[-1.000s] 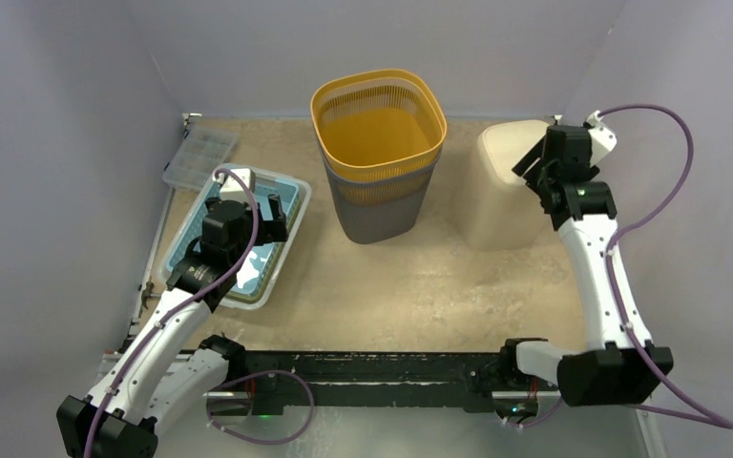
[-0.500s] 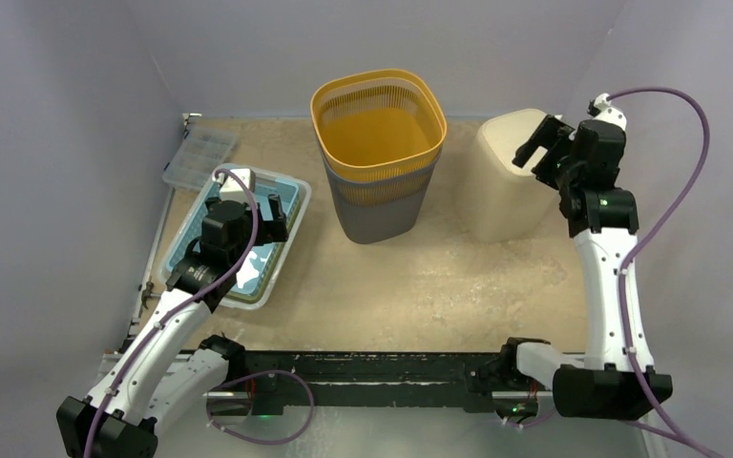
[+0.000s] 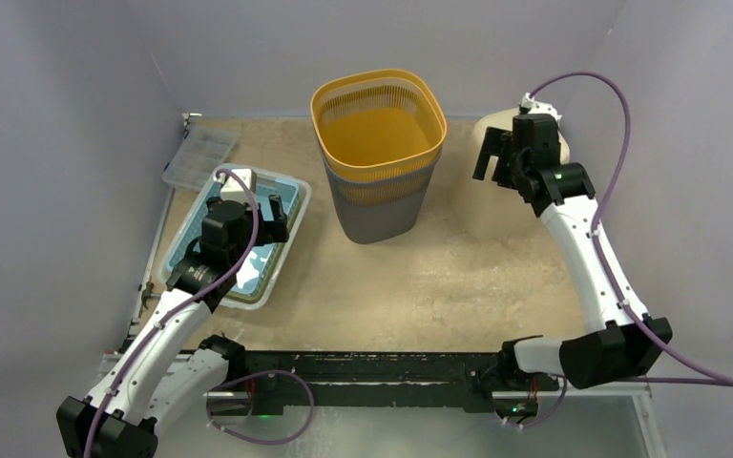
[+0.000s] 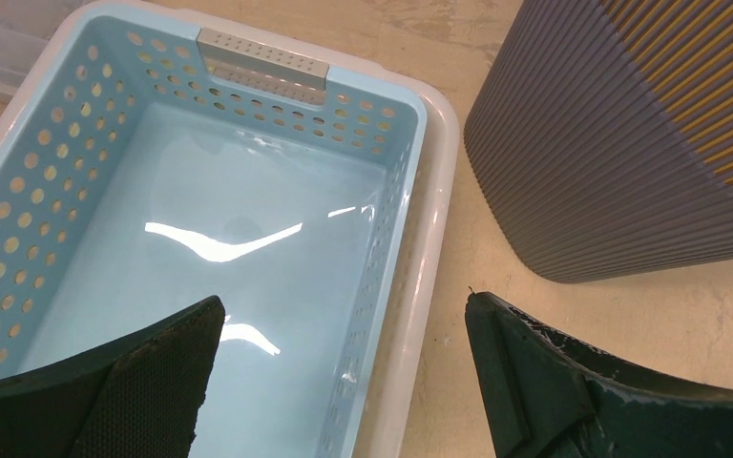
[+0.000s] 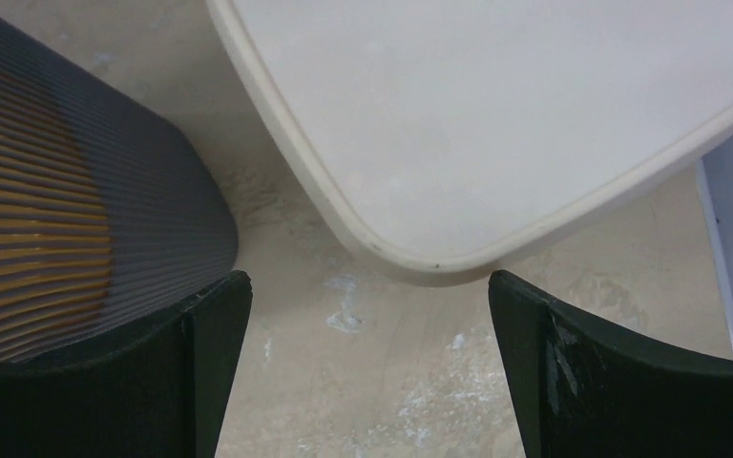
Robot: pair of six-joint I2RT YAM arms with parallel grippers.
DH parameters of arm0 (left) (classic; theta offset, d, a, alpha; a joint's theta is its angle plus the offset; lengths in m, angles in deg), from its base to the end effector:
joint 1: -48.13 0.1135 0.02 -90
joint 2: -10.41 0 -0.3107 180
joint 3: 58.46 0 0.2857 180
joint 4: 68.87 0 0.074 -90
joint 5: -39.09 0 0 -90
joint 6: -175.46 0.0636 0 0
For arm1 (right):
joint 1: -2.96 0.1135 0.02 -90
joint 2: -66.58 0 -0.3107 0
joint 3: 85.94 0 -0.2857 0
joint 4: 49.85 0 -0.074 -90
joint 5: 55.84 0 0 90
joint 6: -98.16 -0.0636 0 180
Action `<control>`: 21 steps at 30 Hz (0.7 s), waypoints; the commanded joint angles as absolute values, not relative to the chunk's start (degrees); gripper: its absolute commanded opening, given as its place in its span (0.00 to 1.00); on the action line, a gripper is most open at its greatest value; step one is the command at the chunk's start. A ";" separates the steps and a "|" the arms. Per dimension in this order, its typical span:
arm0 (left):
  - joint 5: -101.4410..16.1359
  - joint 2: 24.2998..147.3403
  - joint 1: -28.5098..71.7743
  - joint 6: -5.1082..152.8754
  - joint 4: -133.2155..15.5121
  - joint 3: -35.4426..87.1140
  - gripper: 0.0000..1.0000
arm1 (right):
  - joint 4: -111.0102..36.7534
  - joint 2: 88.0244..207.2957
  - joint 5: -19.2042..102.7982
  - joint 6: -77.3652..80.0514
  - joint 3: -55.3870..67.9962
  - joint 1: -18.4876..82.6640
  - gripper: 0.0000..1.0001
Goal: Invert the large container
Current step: Move the container to the corner of the board.
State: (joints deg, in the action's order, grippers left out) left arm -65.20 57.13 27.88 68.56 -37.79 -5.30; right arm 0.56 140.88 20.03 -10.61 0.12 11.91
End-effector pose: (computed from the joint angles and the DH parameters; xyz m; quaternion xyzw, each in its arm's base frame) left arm 0.2064 -0.0594 0.3152 -0.0427 0.8368 -0.0714 0.5412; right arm 0.3201 0.0347 0.4392 0.1344 0.8544 0.0137 0.5018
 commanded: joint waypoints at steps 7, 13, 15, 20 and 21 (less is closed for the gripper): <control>-64.76 56.94 28.27 69.20 -39.18 -2.83 0.96 | 1.90 141.69 6.67 -16.24 -2.09 13.44 0.95; -65.30 56.56 28.27 69.20 -38.94 -2.83 0.96 | -2.76 145.93 6.81 -21.73 -3.77 12.69 0.95; -65.47 56.51 28.27 69.20 -38.92 -2.81 0.96 | -3.98 148.06 7.03 -22.67 -4.94 11.75 0.95; -65.33 56.59 28.22 69.20 -38.98 -2.78 0.96 | -9.98 152.83 6.72 -20.76 -6.06 8.46 0.88; -65.26 56.68 28.24 69.20 -39.07 -2.87 0.96 | -10.73 153.56 6.07 -20.75 -6.24 7.91 0.86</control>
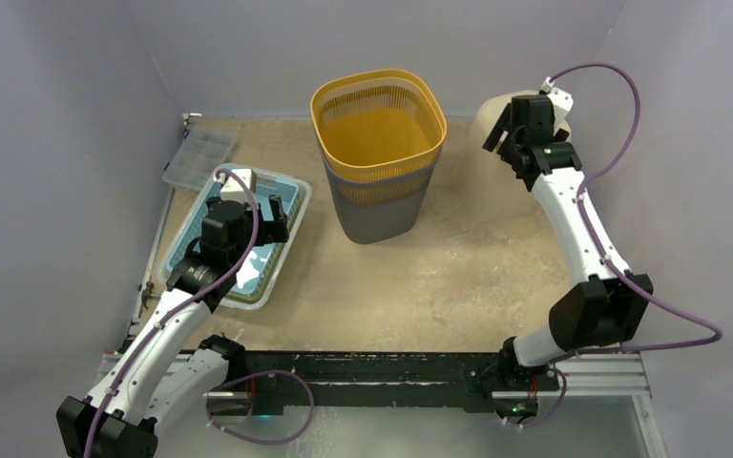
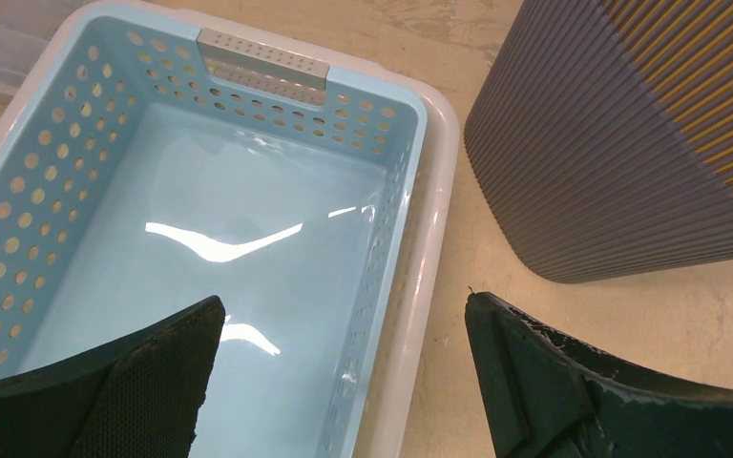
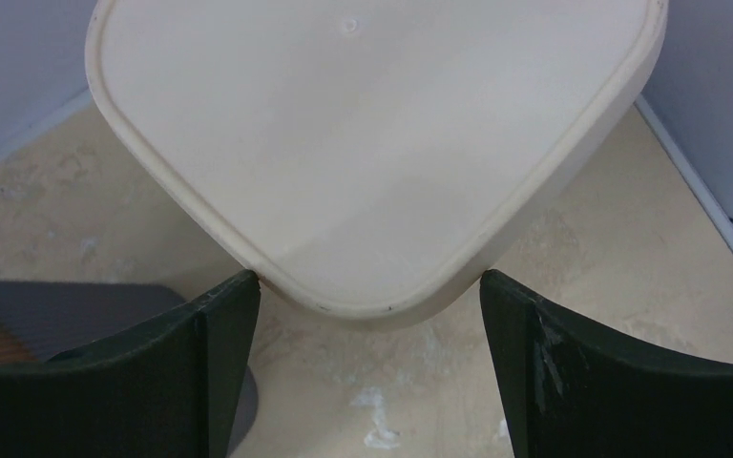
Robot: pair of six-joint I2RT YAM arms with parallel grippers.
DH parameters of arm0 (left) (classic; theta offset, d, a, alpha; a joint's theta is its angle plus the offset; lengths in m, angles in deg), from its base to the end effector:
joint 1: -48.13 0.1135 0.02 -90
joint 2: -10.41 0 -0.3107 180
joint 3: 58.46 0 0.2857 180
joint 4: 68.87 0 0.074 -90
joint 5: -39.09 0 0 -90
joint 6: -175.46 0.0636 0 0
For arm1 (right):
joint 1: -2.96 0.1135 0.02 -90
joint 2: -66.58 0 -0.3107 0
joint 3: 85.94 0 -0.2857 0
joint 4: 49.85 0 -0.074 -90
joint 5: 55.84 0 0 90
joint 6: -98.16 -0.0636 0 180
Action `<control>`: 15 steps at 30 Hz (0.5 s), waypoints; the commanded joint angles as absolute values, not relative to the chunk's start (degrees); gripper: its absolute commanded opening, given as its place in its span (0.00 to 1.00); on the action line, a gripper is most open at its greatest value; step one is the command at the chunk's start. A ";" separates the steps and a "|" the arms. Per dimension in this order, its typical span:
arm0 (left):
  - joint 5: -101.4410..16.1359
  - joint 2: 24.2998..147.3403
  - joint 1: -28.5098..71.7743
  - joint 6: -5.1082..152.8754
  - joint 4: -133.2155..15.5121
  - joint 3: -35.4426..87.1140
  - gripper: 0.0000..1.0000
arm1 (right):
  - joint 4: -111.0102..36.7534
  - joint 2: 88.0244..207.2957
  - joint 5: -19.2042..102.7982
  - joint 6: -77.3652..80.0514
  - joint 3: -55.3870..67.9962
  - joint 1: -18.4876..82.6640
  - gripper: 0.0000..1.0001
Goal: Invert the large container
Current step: Move the container to the corner of the board.
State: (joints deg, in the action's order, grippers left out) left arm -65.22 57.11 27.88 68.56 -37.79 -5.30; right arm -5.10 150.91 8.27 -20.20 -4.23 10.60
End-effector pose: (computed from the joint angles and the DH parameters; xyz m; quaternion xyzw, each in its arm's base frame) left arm 0.2063 -0.0594 0.3153 -0.0428 0.8367 -0.0713 0.5414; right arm 0.3796 0.0229 0.4244 0.2612 0.8136 -0.0365 0.5181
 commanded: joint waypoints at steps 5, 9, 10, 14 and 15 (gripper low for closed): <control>-64.78 57.71 28.22 69.28 -39.28 -2.80 0.96 | -14.66 154.93 0.44 -23.70 -5.25 7.33 0.83; -64.13 58.48 28.22 69.29 -39.39 -2.88 0.95 | -17.98 155.75 -2.56 -26.95 -3.46 7.26 0.83; -64.06 58.61 28.25 69.34 -39.45 -2.95 0.95 | -19.24 156.05 -3.45 -27.65 -2.92 7.34 0.82; -64.06 59.00 28.27 69.38 -39.68 -3.15 0.95 | -26.70 157.21 -5.24 -28.12 0.86 7.35 0.80; -64.08 59.12 28.27 69.38 -39.74 -3.17 0.95 | -28.37 157.72 -5.81 -27.73 1.37 7.32 0.80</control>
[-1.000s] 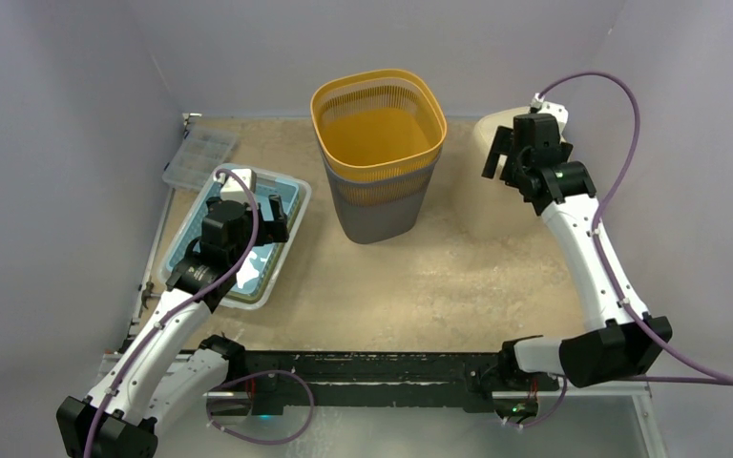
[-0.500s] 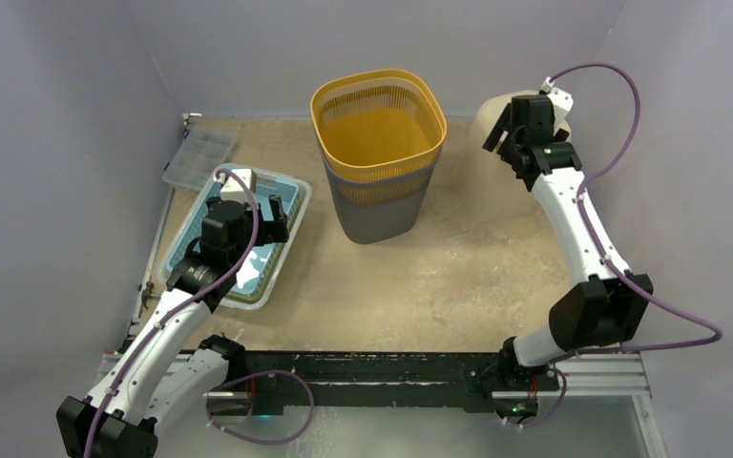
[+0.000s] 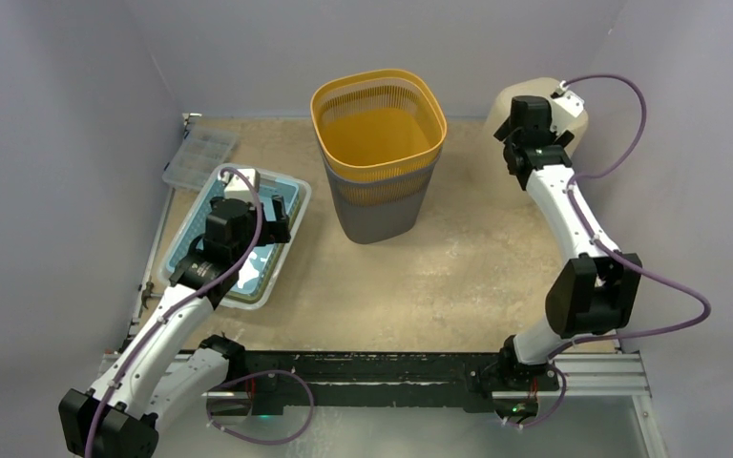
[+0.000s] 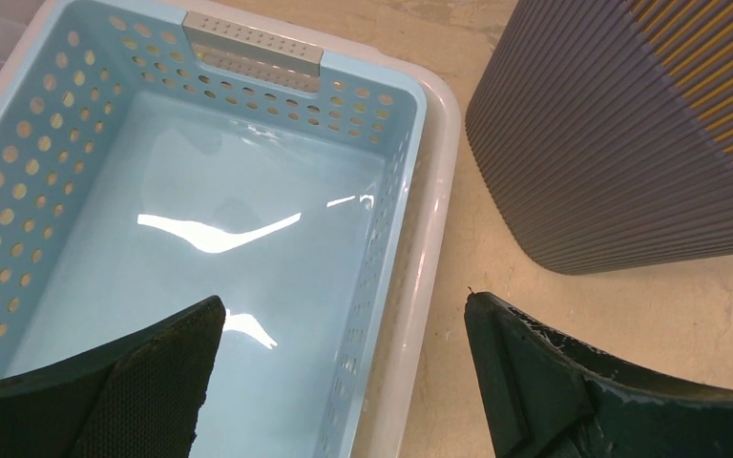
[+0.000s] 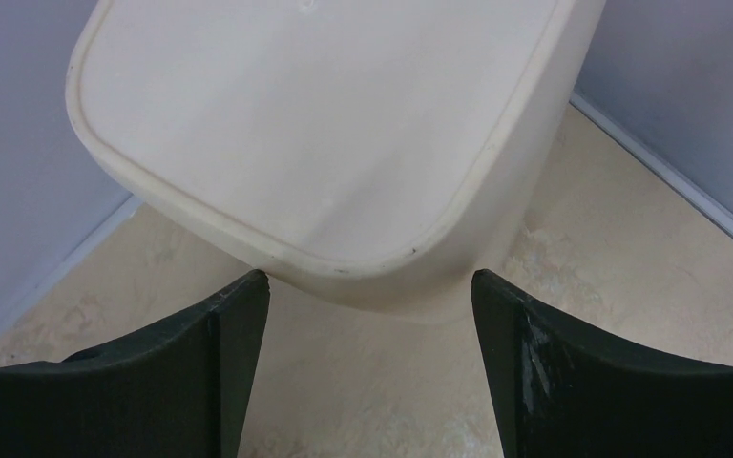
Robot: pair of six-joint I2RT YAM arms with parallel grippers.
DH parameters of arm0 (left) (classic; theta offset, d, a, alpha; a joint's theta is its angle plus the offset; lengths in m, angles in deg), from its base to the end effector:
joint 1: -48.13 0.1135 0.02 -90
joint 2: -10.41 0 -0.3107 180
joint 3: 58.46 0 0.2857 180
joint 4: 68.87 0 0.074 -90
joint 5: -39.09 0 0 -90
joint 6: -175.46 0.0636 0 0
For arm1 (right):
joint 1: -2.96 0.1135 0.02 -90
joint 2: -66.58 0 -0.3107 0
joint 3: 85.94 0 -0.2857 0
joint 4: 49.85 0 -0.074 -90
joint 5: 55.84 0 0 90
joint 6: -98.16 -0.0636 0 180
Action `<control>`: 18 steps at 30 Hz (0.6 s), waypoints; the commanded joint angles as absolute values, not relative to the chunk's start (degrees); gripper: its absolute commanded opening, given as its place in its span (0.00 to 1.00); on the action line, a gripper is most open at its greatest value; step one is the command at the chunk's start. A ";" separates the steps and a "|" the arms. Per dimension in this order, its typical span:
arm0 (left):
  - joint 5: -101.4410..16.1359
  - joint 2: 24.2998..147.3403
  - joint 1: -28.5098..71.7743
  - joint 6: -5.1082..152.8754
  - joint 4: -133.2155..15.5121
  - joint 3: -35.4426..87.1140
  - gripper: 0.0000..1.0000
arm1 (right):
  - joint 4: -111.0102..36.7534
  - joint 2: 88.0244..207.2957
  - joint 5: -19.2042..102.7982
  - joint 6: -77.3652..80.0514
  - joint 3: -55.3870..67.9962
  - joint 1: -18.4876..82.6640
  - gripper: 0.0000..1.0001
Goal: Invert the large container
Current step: Move the container to the corner of the board.
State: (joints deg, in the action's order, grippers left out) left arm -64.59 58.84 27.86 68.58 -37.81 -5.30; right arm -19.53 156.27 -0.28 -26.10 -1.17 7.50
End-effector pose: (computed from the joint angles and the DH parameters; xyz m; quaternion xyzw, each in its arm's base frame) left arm 0.2118 -0.0622 0.3093 -0.0378 0.8450 -0.0709 0.5287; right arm 0.4190 -0.0028 0.3988 0.3606 0.7368 -0.0642 0.5684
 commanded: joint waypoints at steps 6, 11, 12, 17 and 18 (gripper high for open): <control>-64.50 59.71 28.29 69.53 -39.81 -3.35 0.94 | -32.24 163.36 -9.44 -27.34 -0.05 7.27 0.81; -65.30 60.31 28.27 69.73 -39.76 -3.35 0.94 | -32.79 169.44 -11.96 -28.47 -3.47 7.27 0.81; -65.32 60.40 28.27 69.73 -39.66 -3.35 0.94 | -33.25 170.29 -11.84 -27.82 -4.05 7.27 0.81; -65.58 60.74 28.26 69.88 -39.75 -3.33 0.94 | -36.72 174.45 -9.64 -24.64 -6.83 7.03 0.83; -65.52 60.88 28.27 69.90 -39.75 -3.23 0.94 | -36.44 175.42 -9.17 -24.38 -8.04 6.91 0.83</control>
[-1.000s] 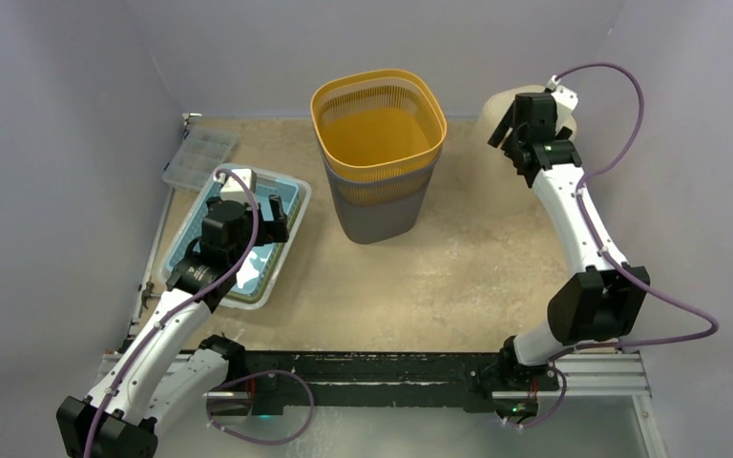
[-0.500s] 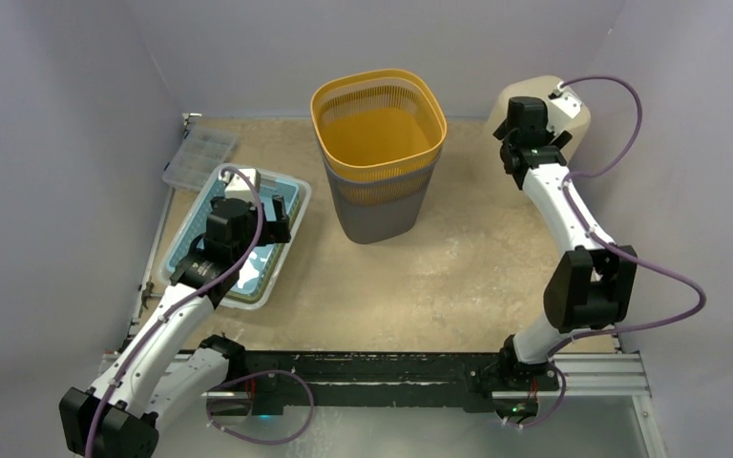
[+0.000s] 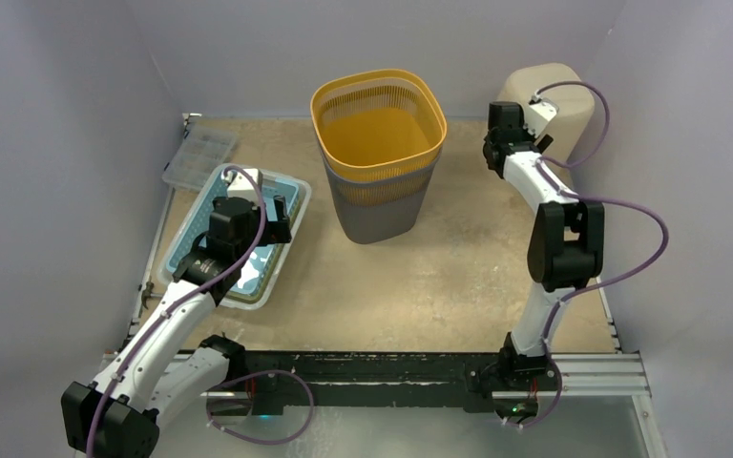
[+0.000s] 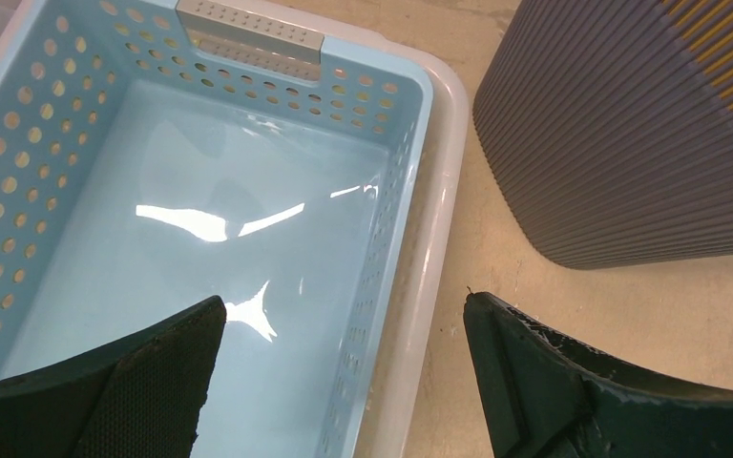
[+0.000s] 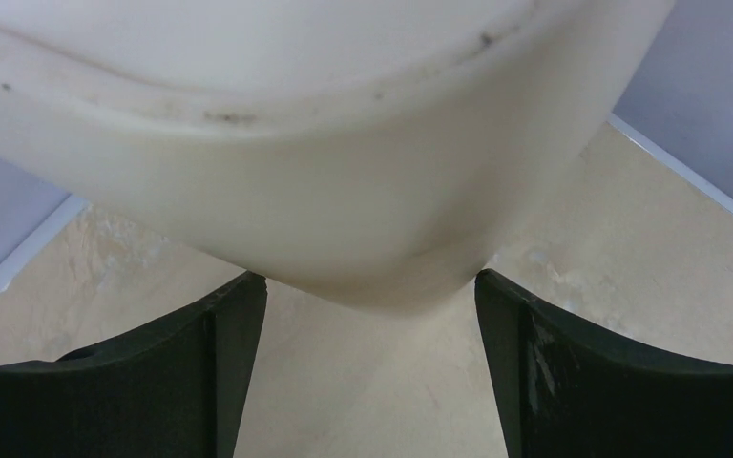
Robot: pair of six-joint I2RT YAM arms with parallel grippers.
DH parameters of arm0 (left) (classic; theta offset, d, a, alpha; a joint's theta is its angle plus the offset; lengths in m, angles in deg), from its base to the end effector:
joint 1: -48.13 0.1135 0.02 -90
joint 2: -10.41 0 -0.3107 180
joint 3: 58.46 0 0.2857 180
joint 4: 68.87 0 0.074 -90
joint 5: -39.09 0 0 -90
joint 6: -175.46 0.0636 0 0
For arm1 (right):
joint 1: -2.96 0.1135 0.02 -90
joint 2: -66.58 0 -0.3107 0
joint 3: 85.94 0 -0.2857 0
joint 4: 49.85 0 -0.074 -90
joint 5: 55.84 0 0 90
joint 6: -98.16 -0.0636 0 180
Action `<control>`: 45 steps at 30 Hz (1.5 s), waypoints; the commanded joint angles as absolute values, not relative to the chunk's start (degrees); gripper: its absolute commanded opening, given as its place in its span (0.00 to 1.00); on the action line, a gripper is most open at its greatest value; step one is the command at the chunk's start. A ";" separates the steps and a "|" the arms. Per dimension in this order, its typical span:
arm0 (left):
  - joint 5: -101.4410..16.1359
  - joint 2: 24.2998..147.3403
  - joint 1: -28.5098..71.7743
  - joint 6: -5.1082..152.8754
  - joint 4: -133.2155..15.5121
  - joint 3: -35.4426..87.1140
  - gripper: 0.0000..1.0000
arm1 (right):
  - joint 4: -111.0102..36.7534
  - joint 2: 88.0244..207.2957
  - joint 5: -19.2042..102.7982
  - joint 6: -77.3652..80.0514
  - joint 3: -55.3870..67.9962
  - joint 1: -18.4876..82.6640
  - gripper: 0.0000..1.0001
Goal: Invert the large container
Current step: Move the container to the corner of the board.
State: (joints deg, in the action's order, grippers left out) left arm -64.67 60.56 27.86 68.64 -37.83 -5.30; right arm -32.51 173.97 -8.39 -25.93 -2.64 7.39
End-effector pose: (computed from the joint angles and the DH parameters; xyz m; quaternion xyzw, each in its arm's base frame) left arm 0.2173 -0.0641 0.3032 -0.0360 0.8526 -0.0652 0.5172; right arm 0.5021 -0.0042 0.3002 0.3850 0.7245 -0.1354 0.5555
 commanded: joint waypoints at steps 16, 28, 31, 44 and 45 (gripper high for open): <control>-65.06 60.78 28.26 69.95 -39.71 -3.17 0.94 | -27.72 181.91 -18.79 -31.56 -18.84 6.74 0.82; -64.46 60.20 28.22 69.93 -39.54 -3.00 0.94 | -29.32 175.94 -6.88 -29.35 -15.86 7.23 0.85; -64.45 59.84 28.27 69.82 -39.60 -2.92 0.93 | -28.51 171.89 -4.88 -30.58 -12.51 7.99 0.88; -64.15 58.60 28.31 69.56 -39.38 -2.78 0.94 | -26.08 153.37 25.60 -29.42 -1.68 10.09 0.91; -64.10 58.58 28.27 69.48 -39.36 -2.82 0.94 | -25.56 151.72 27.81 -29.40 -1.84 10.30 0.91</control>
State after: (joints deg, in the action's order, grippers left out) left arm -64.56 59.60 27.88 68.75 -37.83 -5.30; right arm -27.81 156.71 15.24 -30.17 -1.87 9.29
